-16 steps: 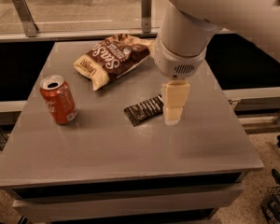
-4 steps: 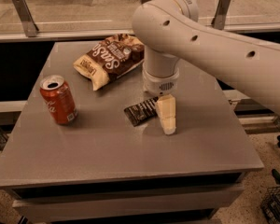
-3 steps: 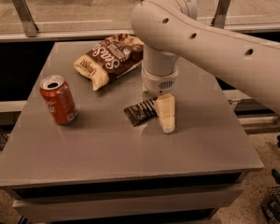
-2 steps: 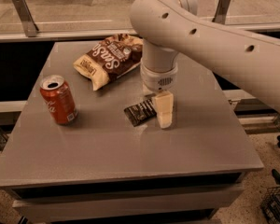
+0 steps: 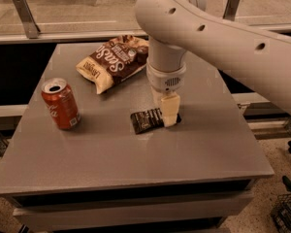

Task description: Move rxbar chocolate near coke can

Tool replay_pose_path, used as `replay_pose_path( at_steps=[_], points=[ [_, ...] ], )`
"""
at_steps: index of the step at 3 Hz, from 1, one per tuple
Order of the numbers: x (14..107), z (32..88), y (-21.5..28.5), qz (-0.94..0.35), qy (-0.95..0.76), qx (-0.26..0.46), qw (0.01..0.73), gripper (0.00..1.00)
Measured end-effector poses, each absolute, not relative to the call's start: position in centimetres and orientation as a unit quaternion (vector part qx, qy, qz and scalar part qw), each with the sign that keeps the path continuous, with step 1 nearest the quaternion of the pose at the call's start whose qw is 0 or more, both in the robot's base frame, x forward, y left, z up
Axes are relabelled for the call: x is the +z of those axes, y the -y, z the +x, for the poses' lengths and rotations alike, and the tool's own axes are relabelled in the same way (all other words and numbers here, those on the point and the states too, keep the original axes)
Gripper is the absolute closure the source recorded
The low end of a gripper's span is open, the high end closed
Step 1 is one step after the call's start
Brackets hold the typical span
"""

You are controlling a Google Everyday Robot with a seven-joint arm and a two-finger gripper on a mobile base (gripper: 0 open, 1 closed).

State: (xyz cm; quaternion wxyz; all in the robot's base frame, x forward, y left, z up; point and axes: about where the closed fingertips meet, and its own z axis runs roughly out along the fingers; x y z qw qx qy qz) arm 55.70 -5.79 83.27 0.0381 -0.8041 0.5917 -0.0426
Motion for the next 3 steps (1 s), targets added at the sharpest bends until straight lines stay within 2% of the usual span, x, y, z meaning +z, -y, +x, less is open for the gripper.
replay_pose_path(
  at_steps=[3],
  points=[
    [84.5,55.3,4.2,-0.824,-0.564,-0.043,0.044,1.0]
  ],
)
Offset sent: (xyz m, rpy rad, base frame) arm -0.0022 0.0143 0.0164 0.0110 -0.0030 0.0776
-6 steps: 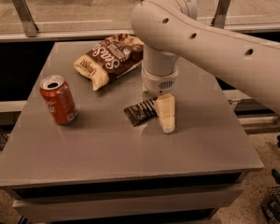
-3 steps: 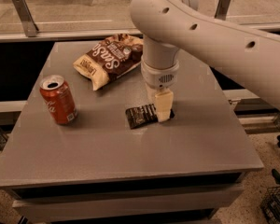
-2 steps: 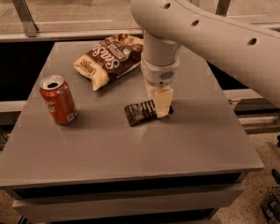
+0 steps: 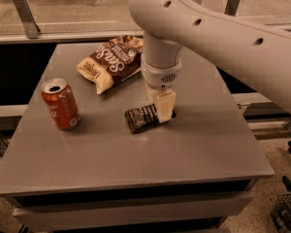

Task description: Move rxbar chocolate near coke can

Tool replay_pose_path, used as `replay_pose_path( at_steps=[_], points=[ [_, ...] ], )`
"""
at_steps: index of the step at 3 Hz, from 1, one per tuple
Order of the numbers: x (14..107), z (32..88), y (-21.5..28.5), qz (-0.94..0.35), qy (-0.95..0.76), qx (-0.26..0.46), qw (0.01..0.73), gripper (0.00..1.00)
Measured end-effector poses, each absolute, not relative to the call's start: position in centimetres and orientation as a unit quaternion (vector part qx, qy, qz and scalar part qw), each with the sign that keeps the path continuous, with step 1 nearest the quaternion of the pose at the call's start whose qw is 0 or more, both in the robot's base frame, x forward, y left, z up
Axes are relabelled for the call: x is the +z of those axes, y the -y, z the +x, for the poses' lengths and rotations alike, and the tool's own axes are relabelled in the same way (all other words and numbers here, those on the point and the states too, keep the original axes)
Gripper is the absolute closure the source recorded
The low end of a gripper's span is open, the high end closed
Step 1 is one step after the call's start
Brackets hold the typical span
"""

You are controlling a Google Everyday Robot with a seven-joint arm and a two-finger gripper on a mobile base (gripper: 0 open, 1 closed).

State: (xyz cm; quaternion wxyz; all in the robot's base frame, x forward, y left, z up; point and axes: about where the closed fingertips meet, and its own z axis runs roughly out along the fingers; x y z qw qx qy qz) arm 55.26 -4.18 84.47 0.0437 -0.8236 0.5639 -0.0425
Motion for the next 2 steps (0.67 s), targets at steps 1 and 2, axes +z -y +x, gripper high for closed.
replay_pose_path(
  at_steps=[1,2],
  points=[
    [84.5,54.7,3.2,-0.829,-0.556,-0.045,0.039,1.0],
    [84.3,54.0,2.2,-0.835,-0.547,-0.048,0.033,1.0]
  ],
)
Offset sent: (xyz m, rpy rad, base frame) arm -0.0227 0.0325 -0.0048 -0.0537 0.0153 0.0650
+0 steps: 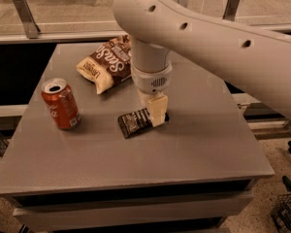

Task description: Move rxbar chocolate near coke can

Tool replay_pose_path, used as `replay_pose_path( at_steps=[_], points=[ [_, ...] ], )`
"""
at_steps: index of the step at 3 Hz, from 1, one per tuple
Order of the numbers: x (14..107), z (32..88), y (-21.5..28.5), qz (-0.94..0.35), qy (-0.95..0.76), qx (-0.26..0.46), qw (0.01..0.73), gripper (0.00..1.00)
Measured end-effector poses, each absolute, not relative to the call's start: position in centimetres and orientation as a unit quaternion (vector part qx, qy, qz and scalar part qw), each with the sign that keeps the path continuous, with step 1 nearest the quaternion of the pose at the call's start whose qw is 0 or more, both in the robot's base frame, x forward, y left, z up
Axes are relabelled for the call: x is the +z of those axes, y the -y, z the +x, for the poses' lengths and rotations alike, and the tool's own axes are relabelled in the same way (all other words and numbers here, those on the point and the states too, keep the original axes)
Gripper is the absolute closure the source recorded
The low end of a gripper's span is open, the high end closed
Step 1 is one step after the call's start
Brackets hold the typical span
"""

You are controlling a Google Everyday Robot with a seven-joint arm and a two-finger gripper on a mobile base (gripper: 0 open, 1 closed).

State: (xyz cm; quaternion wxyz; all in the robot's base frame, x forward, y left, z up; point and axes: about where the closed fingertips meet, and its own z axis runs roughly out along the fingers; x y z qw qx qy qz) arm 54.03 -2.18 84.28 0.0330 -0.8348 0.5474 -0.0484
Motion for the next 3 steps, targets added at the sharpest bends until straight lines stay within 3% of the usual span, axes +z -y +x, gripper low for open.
replay_pose_path(
  at_steps=[3],
  points=[
    [84.7,52.6,-2.0,-0.853,-0.518,-0.051,0.031,1.0]
  ],
)
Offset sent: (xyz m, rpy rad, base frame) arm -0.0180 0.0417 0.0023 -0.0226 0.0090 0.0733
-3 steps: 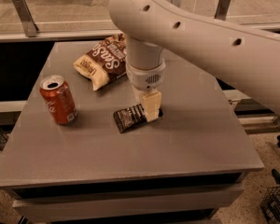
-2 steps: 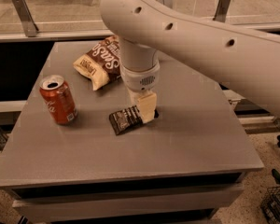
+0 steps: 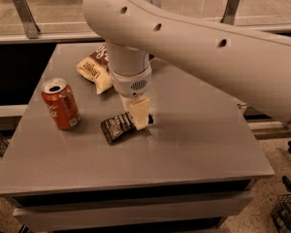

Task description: Move rxbar chocolate near coke can

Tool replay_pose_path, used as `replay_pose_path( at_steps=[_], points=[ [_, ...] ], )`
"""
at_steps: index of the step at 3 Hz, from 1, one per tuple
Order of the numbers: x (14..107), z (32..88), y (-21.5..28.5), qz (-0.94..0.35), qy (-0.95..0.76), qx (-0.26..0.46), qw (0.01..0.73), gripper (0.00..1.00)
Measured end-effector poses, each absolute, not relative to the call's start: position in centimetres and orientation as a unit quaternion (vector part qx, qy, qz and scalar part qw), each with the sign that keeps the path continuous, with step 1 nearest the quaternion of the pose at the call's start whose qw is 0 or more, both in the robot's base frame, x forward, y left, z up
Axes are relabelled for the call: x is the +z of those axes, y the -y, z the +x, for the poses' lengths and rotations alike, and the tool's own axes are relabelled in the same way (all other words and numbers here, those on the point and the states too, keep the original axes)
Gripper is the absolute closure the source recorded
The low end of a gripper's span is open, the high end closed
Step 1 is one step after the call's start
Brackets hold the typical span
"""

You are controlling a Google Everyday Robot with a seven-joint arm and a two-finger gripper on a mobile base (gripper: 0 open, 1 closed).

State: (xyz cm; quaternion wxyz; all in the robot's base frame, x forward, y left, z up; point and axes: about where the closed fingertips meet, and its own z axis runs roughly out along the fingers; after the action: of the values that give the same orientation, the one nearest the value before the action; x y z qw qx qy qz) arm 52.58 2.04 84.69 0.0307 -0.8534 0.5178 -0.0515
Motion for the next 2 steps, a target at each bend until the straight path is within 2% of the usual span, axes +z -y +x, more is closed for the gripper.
replay_pose_path(
  at_steps=[2],
  points=[
    [85.1,51.8,-5.5,-0.865,-0.497,-0.055,0.03,1.0]
  ],
)
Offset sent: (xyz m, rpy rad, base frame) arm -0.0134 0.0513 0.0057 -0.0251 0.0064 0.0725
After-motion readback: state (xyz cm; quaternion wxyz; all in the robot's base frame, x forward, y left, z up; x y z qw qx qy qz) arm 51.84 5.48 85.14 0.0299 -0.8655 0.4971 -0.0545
